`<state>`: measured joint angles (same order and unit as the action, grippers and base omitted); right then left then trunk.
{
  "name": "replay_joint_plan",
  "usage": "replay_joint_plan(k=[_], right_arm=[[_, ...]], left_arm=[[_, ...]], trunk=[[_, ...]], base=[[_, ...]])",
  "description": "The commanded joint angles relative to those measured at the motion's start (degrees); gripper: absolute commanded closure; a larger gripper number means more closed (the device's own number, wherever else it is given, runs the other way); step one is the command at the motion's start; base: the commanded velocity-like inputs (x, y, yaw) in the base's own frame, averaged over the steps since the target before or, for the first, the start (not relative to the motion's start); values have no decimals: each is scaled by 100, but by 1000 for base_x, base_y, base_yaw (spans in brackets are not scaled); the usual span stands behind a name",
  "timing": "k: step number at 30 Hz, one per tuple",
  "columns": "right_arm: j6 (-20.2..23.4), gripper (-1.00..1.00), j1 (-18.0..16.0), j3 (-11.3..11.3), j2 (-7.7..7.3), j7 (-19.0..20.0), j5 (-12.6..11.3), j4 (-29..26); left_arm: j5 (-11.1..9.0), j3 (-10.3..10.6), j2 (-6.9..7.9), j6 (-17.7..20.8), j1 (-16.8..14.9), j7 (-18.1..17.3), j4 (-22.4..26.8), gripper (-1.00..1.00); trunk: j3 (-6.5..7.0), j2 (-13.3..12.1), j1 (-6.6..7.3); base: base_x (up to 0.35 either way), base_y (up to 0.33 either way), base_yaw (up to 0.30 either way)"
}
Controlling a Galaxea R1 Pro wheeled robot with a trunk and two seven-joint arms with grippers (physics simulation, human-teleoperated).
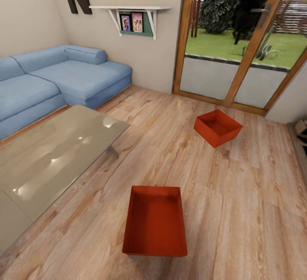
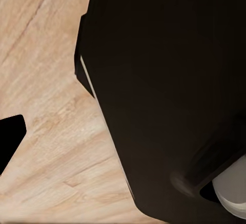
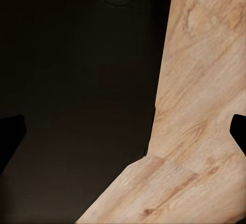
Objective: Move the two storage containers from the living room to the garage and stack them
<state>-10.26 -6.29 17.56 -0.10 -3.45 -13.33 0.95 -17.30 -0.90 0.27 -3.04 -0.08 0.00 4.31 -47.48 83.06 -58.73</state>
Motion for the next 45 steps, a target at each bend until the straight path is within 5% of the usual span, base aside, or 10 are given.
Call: replay_joint_plan(k=[1, 45], right_arm=[[-28, -100, -3, 49, 2, -7, -50, 10], [-27, -100, -3, 15, 5, 33, -56, 10]], left_arm=[[-19, -6, 0, -12, -1, 0, 0, -100], [-19, -6, -1, -12, -1, 0, 0, -100]], trunk=[[-13, 2, 0], [-363, 2, 0]], base=[[0, 0, 114], [0, 0, 16]])
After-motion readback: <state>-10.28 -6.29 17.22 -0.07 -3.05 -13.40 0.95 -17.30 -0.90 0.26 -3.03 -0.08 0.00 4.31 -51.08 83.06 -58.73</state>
